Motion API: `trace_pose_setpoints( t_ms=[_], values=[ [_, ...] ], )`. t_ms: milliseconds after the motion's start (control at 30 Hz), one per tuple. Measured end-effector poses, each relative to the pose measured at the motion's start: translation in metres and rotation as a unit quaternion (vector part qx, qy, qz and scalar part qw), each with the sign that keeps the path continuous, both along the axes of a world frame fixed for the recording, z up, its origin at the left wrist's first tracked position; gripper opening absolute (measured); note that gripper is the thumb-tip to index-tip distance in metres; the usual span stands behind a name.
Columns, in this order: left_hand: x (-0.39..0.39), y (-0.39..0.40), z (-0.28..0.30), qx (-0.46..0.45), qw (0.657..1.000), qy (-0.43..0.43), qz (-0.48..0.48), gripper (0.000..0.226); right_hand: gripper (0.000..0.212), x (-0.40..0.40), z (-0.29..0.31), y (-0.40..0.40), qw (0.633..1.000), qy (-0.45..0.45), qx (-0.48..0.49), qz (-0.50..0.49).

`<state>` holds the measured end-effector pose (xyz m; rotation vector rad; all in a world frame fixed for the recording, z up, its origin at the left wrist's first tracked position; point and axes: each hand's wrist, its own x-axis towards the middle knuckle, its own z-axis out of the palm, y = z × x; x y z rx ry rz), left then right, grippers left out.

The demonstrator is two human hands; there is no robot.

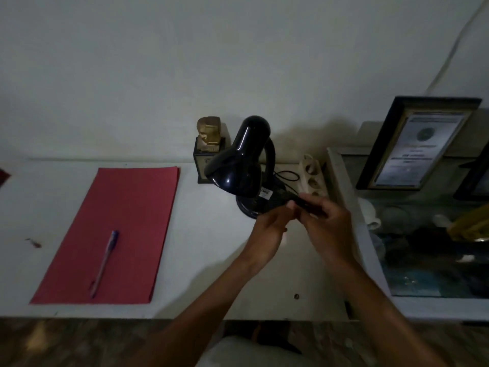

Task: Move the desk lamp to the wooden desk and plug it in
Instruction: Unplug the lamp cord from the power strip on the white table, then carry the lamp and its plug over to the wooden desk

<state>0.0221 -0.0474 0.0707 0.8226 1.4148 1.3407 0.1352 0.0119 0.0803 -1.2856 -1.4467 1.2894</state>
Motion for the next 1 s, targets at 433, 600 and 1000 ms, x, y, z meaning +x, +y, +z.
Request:
trace_pose_setpoints(
  t_ms=[433,600,1000],
  values=[
    [0.006,-0.026,-0.026,-0.068,0.974,-0.093,0.193,0.032,0.049,-0.009,-0.009,0.058,0.979,-0.131,-0.019,0.157],
    [-0.007,-0.034,-0.037,-0.112,0.959,-0.056,0.253,0.038,0.120,-0.054,-0.026,0.100,0.903,-0.315,0.009,0.293],
    [-0.048,-0.058,-0.050,-0.142,0.934,0.170,0.282,0.040,0.029,-0.069,-0.053,0.129,0.914,-0.284,-0.017,0.289]
  ],
)
